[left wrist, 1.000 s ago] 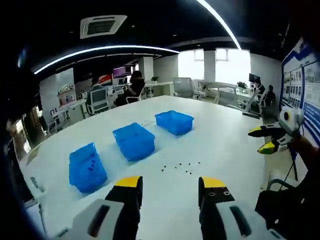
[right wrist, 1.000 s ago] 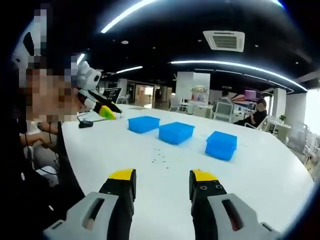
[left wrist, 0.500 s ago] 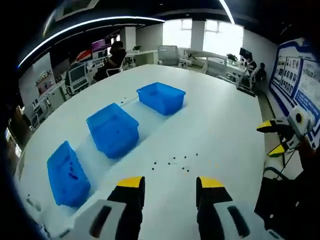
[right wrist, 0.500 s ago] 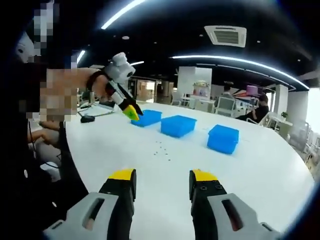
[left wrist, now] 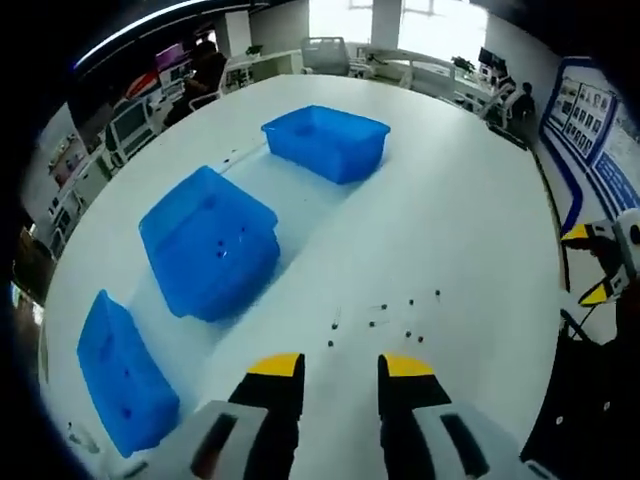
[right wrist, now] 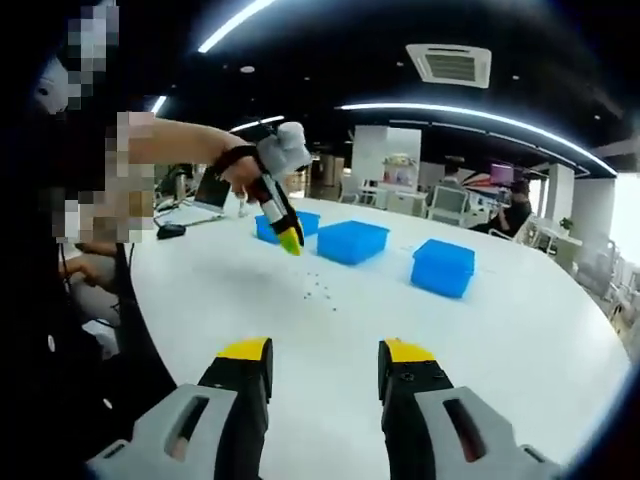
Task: Pick up the resistors one by one and place each resistor into its matching bin, sorting the parts by color and model until every resistor is separated into the correct bin for its type
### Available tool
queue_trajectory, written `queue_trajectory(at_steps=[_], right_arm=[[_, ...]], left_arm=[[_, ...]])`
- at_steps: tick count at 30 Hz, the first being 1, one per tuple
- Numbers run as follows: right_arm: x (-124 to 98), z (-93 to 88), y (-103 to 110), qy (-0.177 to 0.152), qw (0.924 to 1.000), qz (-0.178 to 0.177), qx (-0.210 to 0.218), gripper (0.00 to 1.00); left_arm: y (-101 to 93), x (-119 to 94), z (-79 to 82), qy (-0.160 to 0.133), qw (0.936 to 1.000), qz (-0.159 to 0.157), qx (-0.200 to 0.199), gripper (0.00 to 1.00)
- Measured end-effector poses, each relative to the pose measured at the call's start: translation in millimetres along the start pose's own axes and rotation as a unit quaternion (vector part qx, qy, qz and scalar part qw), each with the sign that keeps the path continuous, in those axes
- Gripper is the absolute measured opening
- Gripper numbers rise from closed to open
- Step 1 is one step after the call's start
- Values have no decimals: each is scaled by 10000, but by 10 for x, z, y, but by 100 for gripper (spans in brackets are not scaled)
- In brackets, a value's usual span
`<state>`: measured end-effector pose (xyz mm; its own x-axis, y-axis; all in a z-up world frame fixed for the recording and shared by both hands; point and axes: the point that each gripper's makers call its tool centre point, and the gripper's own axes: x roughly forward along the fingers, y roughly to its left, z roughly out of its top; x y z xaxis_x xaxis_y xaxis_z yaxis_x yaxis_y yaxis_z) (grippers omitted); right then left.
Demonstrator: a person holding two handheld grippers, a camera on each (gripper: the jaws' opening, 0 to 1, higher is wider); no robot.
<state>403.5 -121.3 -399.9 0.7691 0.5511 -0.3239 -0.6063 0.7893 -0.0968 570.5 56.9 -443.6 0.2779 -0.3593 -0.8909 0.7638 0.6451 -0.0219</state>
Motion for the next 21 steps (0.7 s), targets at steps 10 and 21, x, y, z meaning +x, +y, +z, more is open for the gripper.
queue_trajectory(at_steps=[10, 21], right_arm=[[-3, -32, -62, 7, 9999, -118, 63, 44], [-23, -53, -136, -39, 9996, -250, 152, 43]], left_arm=[[49, 280, -68, 225, 9993, 96, 273, 28], [65, 390, -95, 308, 9994, -36, 120, 19]])
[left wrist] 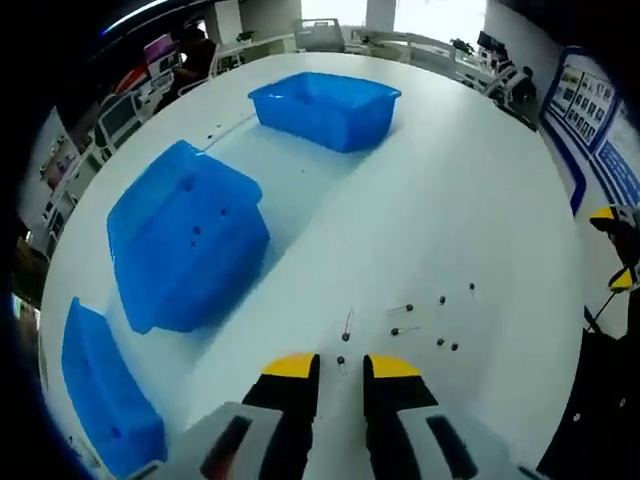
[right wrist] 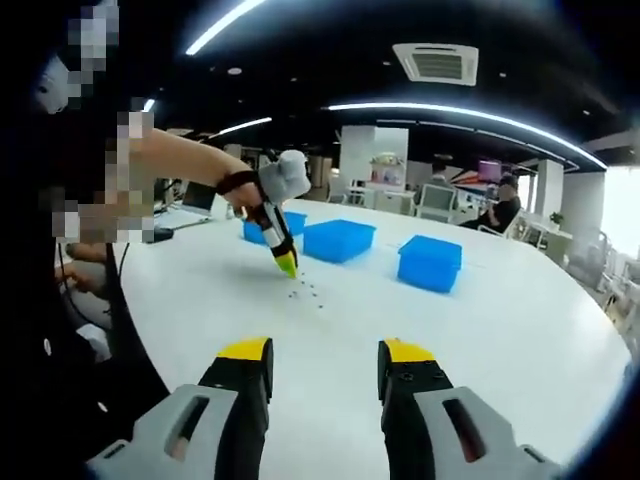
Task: Pick up the resistors one by one and place each resistor into its matching bin, sorting the parts by color and model until every resistor is separated into the correct bin for its type
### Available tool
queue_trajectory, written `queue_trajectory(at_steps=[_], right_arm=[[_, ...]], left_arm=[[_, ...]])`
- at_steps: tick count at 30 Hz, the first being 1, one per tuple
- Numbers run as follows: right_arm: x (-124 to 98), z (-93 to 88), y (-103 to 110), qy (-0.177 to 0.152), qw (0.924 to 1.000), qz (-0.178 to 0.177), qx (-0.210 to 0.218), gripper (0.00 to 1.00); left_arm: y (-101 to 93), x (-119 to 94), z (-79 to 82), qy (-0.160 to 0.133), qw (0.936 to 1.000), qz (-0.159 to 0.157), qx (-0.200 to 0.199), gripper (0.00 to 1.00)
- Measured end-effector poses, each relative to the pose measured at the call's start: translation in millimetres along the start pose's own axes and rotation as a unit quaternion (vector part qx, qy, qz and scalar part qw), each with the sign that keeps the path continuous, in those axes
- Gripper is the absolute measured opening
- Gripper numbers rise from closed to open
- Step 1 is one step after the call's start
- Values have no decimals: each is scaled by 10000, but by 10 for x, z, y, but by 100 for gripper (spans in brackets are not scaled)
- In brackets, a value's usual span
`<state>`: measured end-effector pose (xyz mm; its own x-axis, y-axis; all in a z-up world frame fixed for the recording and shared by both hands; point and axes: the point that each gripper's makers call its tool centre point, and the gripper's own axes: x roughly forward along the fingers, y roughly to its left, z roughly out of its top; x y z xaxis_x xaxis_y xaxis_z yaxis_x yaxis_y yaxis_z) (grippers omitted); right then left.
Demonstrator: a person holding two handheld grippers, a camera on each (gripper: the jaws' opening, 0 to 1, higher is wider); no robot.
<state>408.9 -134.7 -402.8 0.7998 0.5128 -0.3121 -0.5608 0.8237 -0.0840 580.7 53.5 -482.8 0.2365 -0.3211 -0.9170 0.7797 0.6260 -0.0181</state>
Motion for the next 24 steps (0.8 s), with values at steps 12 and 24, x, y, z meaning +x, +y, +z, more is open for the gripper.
queue_trajectory(at_steps=[12, 24], right_arm=[[20, 0, 0, -11, 10000, 9, -1, 43], [24, -19, 22, 12, 10000, 41, 42, 43]], left_arm=[[40, 5, 4, -34, 9998, -189, -50, 8], [23, 1, 7, -234, 9987, -397, -218, 5]])
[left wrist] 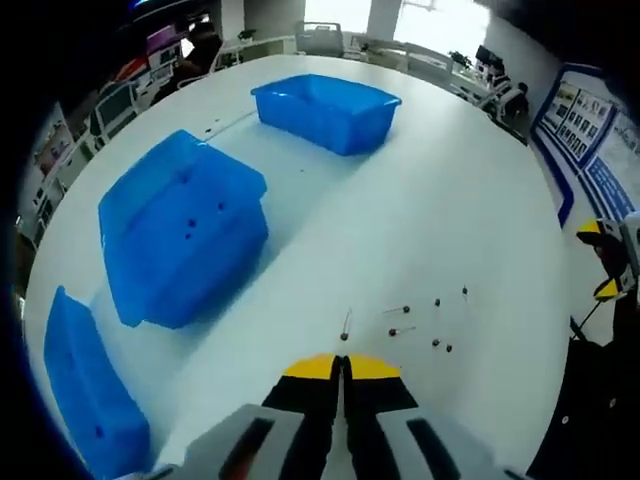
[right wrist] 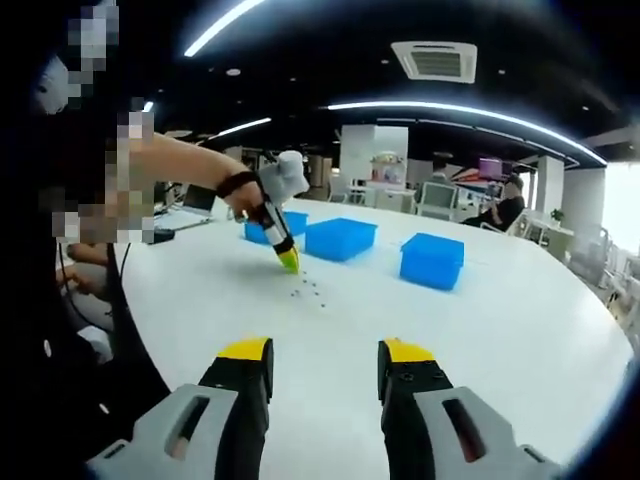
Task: Pick up the resistors one by one and place each resistor into its matching bin, sorting the parts by color and model until every resistor is separated into the correct bin for its type
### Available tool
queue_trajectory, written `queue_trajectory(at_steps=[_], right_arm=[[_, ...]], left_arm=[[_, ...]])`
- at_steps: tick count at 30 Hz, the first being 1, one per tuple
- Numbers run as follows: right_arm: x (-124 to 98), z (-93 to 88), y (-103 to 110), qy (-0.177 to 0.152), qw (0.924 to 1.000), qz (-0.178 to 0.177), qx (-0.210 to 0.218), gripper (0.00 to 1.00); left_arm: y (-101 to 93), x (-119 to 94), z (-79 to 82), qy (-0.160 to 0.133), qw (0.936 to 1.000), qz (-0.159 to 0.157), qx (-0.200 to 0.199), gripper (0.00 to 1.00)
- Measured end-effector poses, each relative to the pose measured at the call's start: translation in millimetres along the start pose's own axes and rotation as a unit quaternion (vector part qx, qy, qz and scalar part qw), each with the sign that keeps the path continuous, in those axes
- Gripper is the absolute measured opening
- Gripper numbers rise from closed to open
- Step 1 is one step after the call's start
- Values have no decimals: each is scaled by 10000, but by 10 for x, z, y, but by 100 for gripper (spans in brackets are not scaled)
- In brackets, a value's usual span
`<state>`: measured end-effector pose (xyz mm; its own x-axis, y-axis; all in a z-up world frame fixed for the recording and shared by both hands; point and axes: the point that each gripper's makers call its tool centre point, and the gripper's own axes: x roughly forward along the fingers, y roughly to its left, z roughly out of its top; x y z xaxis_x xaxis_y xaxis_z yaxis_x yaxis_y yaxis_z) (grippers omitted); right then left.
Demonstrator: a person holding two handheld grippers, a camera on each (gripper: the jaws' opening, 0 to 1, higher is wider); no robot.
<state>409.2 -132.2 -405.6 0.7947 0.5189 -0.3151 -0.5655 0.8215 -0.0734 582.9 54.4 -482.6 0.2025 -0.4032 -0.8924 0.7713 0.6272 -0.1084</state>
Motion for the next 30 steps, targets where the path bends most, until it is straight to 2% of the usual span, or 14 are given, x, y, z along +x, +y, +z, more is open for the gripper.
queue_trajectory(at_steps=[5, 8, 9, 10, 12, 15, 18, 19, 20, 21, 22, 24, 28, 30], right_arm=[[6, 41, 0, -39, 10000, 14, -34, 43], [14, 78, -1, -100, 9999, 4, -42, 43], [14, 88, -4, -122, 9999, -7, -39, 43], [14, 102, -8, -151, 9999, -24, -29, 43], [7, 129, -15, -192, 9998, -57, -16, 43], [-24, 185, -22, -265, 9996, -127, -46, 43], [-65, 250, -50, -366, 9990, -232, -48, 43], [-78, 267, -54, -393, 9989, -252, -47, 43], [-89, 282, -56, -412, 9988, -264, -44, 43], [-95, 289, -56, -420, 9987, -272, -43, 43], [-101, 300, -56, -435, 9986, -288, -47, 42], [-106, 309, -54, -440, 9986, -307, -45, 42], [-122, 321, -41, -438, 9985, -336, -63, 42], [-133, 334, -49, -456, 9983, -369, -67, 42]], left_arm=[[-25, -154, 41, -531, 9982, -67, -280, 5], [-78, -328, 158, -1173, 9924, -38, -379, 5], [-133, -406, 249, -1585, 9867, -75, -345, 5], [-199, -477, 277, -1797, 9825, -155, -467, 5], [-340, -647, 406, -2480, 9673, -286, -446, 5], [-506, -902, 525, -3298, 9421, -307, -512, 5], [-584, -1135, 569, -3965, 9172, -20, -398, 5], [-585, -1190, 559, -4111, 9108, 168, -332, 5], [-534, -1215, 510, -4099, 9100, 463, -409, 5], [-538, -1273, 513, -4279, 9013, 614, -291, 5], [-581, -1328, 504, -4478, 8915, 520, -449, 5], [-599, -1392, 485, -4663, 8811, 515, -603, 5], [-630, -1446, 463, -4819, 8721, 554, -645, 5], [-654, -1448, 510, -4840, 8714, 585, -552, 5]])
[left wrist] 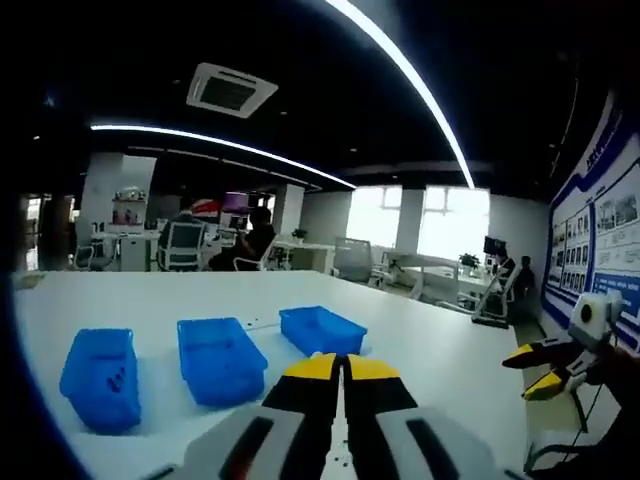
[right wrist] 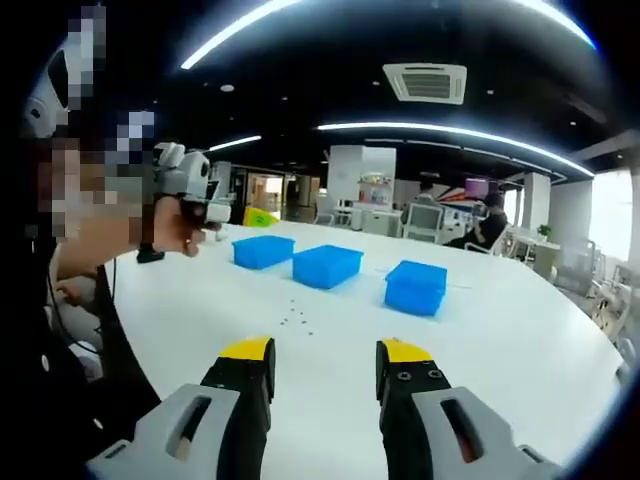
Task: Pick up the resistors one by one and place each resistor into its matching bin, sorting the parts by color and model until every resistor is separated into the correct bin for its type
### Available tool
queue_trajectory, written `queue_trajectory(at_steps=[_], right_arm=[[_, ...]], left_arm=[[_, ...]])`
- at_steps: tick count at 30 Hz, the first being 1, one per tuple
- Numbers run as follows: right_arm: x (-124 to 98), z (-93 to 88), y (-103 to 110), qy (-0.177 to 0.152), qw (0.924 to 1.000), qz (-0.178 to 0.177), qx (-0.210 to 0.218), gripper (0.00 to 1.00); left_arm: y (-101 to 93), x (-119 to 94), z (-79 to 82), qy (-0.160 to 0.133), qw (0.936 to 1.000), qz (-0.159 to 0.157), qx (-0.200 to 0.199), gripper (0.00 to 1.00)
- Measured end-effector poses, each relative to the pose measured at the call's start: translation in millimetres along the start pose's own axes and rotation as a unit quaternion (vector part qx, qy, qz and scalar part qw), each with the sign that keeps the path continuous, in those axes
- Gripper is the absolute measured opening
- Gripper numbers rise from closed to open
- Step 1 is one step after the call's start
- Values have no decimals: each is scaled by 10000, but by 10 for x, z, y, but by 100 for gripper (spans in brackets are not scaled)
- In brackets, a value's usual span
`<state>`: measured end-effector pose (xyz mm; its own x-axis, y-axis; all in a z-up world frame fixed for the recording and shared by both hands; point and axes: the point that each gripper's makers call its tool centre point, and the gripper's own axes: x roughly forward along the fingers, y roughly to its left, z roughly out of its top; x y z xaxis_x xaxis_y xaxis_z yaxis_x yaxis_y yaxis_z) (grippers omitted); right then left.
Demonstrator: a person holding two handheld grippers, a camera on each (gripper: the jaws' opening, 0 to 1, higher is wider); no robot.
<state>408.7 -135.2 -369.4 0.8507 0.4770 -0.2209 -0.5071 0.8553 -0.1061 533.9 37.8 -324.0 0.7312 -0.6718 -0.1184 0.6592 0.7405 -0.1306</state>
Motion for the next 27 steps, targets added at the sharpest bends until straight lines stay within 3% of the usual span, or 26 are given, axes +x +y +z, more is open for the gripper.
queue_trajectory(at_steps=[4, 11, 20, 23, 25, 27], right_arm=[[-35, 33, -74, -49, 9998, -197, 44, 42], [-116, 34, -257, -19, 9980, -638, 49, 43], [-244, 14, -475, 6, 9935, -1129, 112, 44], [-283, -2, -523, -5, 9922, -1241, 145, 43], [-291, -25, -540, 25, 9917, -1277, 170, 43], [-302, -40, -557, 51, 9913, -1303, 176, 43]], left_arm=[[-85, 180, 61, 22, 9998, -81, 181, 5], [-258, 748, 236, -14, 9984, -337, 452, 5], [-297, 1710, 232, 215, 9965, -415, 699, 5], [-215, 1998, 288, 209, 9932, -232, 1126, 5], [-207, 2173, 305, 235, 9965, -237, 771, 5], [-188, 2332, 311, 298, 9964, -241, 759, 5]])
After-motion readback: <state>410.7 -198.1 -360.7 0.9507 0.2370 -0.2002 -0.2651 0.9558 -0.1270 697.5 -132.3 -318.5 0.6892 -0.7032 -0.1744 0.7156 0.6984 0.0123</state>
